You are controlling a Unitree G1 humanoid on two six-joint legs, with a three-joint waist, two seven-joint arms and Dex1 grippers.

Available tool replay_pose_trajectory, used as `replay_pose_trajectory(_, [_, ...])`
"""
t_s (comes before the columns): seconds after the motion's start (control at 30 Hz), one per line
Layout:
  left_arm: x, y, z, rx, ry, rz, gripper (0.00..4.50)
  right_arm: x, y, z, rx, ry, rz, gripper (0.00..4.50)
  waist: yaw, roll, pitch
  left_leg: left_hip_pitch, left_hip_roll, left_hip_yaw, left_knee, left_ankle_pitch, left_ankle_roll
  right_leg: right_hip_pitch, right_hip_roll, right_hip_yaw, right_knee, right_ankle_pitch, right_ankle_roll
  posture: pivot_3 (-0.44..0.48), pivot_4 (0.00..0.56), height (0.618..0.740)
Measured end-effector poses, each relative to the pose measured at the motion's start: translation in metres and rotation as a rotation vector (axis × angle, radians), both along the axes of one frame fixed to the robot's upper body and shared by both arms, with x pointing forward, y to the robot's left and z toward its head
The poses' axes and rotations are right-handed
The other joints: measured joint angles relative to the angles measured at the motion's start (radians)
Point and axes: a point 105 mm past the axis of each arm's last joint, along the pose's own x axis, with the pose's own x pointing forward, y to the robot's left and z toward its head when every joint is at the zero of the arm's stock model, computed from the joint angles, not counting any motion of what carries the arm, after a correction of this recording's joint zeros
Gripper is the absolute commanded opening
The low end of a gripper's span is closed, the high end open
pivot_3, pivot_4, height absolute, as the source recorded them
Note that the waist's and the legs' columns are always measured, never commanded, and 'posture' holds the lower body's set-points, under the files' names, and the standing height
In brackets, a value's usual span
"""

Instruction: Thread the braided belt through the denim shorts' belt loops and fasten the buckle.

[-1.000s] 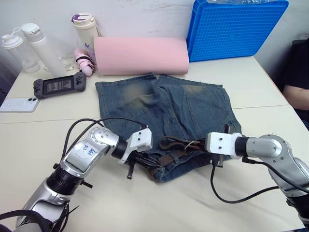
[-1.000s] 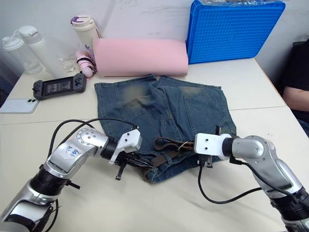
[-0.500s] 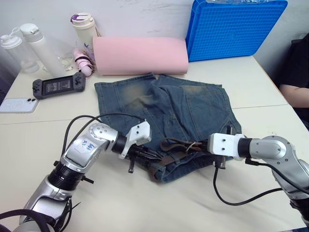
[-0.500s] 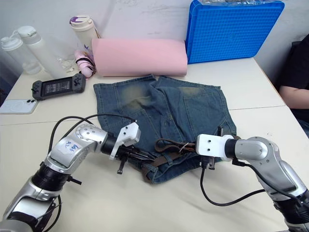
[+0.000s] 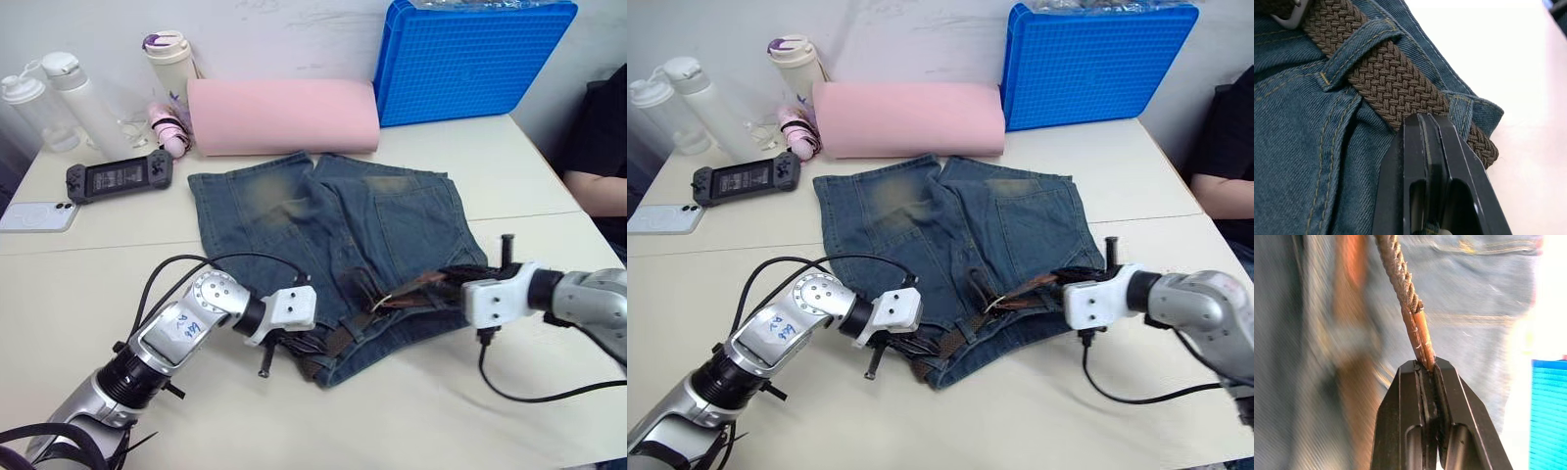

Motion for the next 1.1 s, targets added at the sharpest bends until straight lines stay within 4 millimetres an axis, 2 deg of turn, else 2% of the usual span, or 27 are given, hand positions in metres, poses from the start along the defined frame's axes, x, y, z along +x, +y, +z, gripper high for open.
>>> replay_pose_trajectory(0.1, [-0.001, 0.0, -0.001, -0.001, -0.002, -0.003, 0.13, 0.003, -0.026, 0.003, -0.063, -0.068, 0.004, 0.0, 0.0, 0.004, -0.002, 0.0, 0.0, 0.001, -0.001, 0.0, 0.0, 0.0, 0.0, 0.0, 0.0, 0.0, 0.0, 0.0, 0.15, 0.74])
replay_pose_trajectory(0.2, [-0.001, 0.002, -0.002, 0.001, -0.007, -0.005, 0.13, 0.0, -0.076, -0.011, -0.131, -0.118, -0.065, 0.0, -0.002, 0.006, -0.003, 0.001, 0.001, 0.002, -0.002, 0.0, 0.0, -0.001, 0.002, 0.002, 0.0, -0.001, -0.001, 0.0, 0.15, 0.74])
replay_pose_trajectory(0.23, [-0.002, 0.004, -0.002, 0.004, -0.007, -0.003, 0.13, -0.001, -0.086, -0.016, -0.136, -0.132, -0.085, 0.0, -0.003, 0.007, -0.004, 0.002, 0.001, 0.003, -0.003, 0.0, 0.0, -0.001, 0.002, 0.003, 0.0, -0.001, -0.001, 0.0, 0.15, 0.74])
replay_pose_trajectory(0.4, [-0.003, 0.012, -0.004, 0.016, 0.005, 0.012, 0.13, -0.002, -0.088, -0.029, -0.119, -0.183, -0.055, 0.0, -0.018, 0.008, -0.005, 0.016, 0.003, 0.018, -0.017, 0.001, 0.001, 0.001, 0.006, 0.019, 0.0, -0.001, -0.001, 0.0, 0.15, 0.74])
replay_pose_trajectory(0.57, [-0.004, 0.02, -0.004, 0.025, -0.008, -0.003, 0.13, -0.001, -0.084, -0.039, -0.084, -0.195, -0.045, 0.0, -0.029, 0.009, -0.006, 0.018, 0.005, 0.024, -0.018, 0.001, 0.002, 0.0, 0.008, 0.024, 0.0, -0.001, -0.001, 0.0, 0.15, 0.74])
replay_pose_trajectory(0.6, [-0.003, 0.02, -0.004, 0.023, -0.011, -0.005, 0.0, -0.001, -0.084, -0.04, -0.078, -0.196, -0.044, 0.76, -0.03, 0.009, -0.006, 0.018, 0.006, 0.025, -0.018, 0.0, 0.002, 0.0, 0.009, 0.025, 0.0, -0.001, -0.001, 0.0, 0.15, 0.74])
replay_pose_trajectory(0.63, [-0.003, 0.021, -0.003, 0.019, -0.014, -0.005, 0.53, -0.002, -0.084, -0.04, -0.073, -0.194, -0.044, 1.08, -0.03, 0.008, -0.006, 0.018, 0.007, 0.025, -0.018, 0.0, 0.002, 0.0, 0.009, 0.025, -0.001, -0.001, -0.001, 0.0, 0.15, 0.74])
replay_pose_trajectory(0.67, [-0.001, 0.023, -0.003, 0.016, -0.009, -0.002, 0.68, -0.002, -0.086, -0.041, -0.07, -0.185, -0.056, 1.37, -0.03, 0.008, -0.006, 0.018, 0.007, 0.025, -0.018, 0.0, 0.002, 0.0, 0.01, 0.025, -0.001, -0.001, -0.001, 0.0, 0.15, 0.74])
replay_pose_trajectory(0.77, [0.011, 0.033, -0.001, -0.048, 0.061, 0.09, 1.84, -0.002, -0.089, -0.04, -0.056, -0.185, -0.073, 2.77, -0.032, 0.008, -0.006, 0.017, 0.007, 0.025, -0.018, 0.0, 0.002, -0.002, 0.01, 0.026, 0.0, -0.001, -0.001, 0.0, 0.15, 0.74])
replay_pose_trajectory(0.83, [0.016, 0.038, 0.0, -0.079, 0.108, 0.129, 2.8, -0.001, -0.089, -0.037, -0.057, -0.194, -0.069, 3.81, -0.033, 0.008, -0.005, 0.017, 0.007, 0.026, -0.018, 0.0, 0.001, -0.003, 0.011, 0.026, 0.001, -0.001, -0.001, 0.0, 0.15, 0.74])
replay_pose_trajectory(0.9, [0.019, 0.048, 0.011, -0.136, 0.19, 0.154, 3.83, 0.002, -0.094, -0.023, -0.074, -0.22, -0.071, 4.5, -0.037, 0.008, -0.005, 0.014, 0.007, 0.026, -0.017, 0.0, 0.002, -0.006, 0.01, 0.027, 0.002, -0.001, -0.001, 0.0, 0.15, 0.74])
replay_pose_trajectory(0.97, [0.022, 0.062, 0.024, -0.165, 0.209, 0.178, 4.43, 0.002, -0.1, -0.009, -0.059, -0.232, -0.092, 4.5, -0.039, 0.008, -0.004, 0.012, 0.007, 0.026, -0.017, 0.0, 0.001, -0.008, 0.01, 0.027, 0.002, -0.001, -0.001, 0.0, 0.15, 0.74])
replay_pose_trajectory(1.1, [0.027, 0.084, 0.047, -0.232, 0.22, 0.232, 4.43, 0.0, -0.111, 0.006, 0.028, -0.206, -0.16, 4.5, -0.042, 0.007, -0.004, 0.011, 0.007, 0.026, -0.017, 0.0, 0.002, -0.009, 0.007, 0.026, 0.001, -0.001, -0.001, 0.0, 0.15, 0.74])
